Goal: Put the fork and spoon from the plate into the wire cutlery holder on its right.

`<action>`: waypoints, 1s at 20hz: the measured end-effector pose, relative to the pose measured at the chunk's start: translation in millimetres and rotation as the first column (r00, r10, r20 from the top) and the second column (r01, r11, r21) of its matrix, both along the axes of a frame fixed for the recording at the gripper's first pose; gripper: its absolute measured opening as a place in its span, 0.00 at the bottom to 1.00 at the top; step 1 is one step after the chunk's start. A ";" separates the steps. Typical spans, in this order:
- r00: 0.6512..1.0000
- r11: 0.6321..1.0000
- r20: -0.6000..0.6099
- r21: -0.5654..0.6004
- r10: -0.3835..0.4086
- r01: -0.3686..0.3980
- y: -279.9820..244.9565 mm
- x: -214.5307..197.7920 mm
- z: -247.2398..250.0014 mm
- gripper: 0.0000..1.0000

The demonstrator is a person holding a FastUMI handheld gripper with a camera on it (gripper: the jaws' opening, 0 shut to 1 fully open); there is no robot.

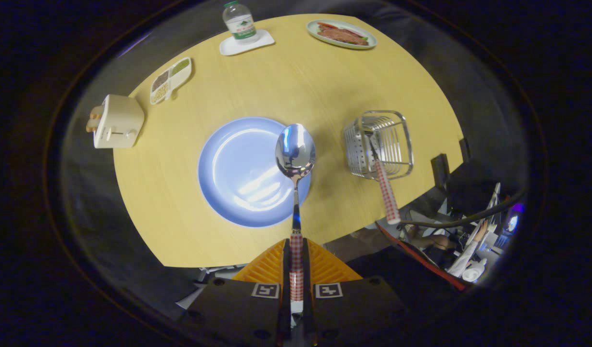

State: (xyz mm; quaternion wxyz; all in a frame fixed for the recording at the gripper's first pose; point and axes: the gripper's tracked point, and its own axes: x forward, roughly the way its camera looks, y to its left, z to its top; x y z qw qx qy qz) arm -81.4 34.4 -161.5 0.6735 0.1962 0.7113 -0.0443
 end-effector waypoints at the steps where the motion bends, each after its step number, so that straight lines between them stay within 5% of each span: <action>1: 1.000 1.000 -0.016 -0.002 -0.014 0.014 -9.6 -2.2 1.6 0.13; 11: 0.940 0.963 -0.277 0.122 -0.199 0.240 -55.5 -1.7 0.8 0.13; 20: 0.794 0.833 -0.525 0.256 -0.305 0.490 -61.6 23.2 -9.5 0.13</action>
